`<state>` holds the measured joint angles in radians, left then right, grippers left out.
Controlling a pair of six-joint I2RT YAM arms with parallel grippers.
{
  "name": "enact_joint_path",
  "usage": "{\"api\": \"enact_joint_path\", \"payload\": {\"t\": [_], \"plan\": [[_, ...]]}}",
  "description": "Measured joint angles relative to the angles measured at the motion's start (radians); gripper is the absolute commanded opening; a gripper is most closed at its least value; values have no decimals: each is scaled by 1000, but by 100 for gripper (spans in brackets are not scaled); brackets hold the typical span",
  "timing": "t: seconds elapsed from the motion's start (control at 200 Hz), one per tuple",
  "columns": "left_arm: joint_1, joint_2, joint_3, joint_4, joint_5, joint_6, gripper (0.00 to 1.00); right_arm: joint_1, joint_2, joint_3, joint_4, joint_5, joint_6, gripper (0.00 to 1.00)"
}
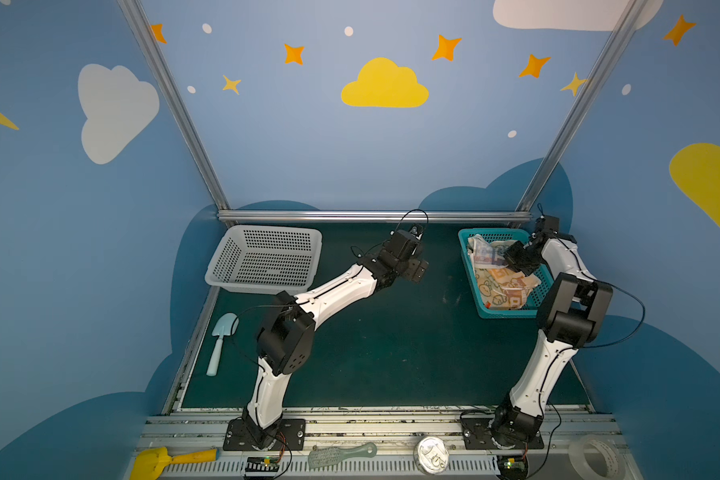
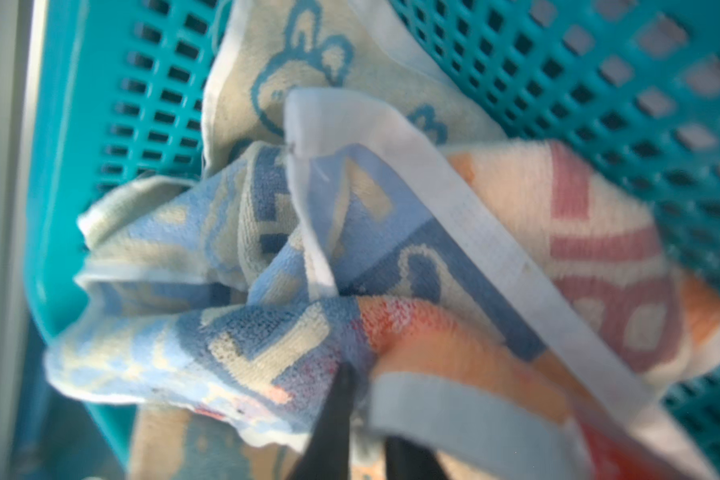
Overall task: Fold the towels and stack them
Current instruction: 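Grasp the blue-and-orange lettered towel in the teal basket with the right gripper, then lift the towel out and carry it toward the left gripper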
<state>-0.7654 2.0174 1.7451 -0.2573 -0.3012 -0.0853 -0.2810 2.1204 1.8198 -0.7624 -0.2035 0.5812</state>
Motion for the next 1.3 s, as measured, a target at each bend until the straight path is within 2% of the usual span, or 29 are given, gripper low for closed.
{"api": "enact_joint_path", "payload": {"t": [0.245, 0.41, 0.616, 0.786, 0.851, 0.931, 1.001, 1.076, 1.156, 1.302], "plan": [[13, -12, -15, -35, -81, -37, 100, 18, -8, 18, -32, 6, -32, 0], [21, -107, -102, -64, -144, -77, 100, 105, -75, 91, -111, 40, -71, 0], [88, -303, -204, -105, -77, -200, 100, 341, -208, 252, -157, 55, -154, 0], [161, -476, -349, -101, -7, -284, 100, 608, -300, 304, -120, 127, -212, 0], [177, -528, -398, -102, 14, -306, 100, 705, -286, 377, -127, 152, -228, 0], [198, -587, -453, -110, 36, -333, 100, 814, -210, 566, -150, 170, -251, 0], [216, -644, -501, -112, 48, -353, 100, 884, -129, 755, -175, 185, -269, 0], [235, -714, -554, -116, 55, -367, 100, 937, -90, 850, -180, 185, -281, 0], [253, -796, -604, -118, 53, -373, 100, 969, -96, 831, -175, 184, -283, 0], [285, -908, -672, -116, 38, -399, 100, 972, -124, 640, -135, 172, -247, 0]]}}
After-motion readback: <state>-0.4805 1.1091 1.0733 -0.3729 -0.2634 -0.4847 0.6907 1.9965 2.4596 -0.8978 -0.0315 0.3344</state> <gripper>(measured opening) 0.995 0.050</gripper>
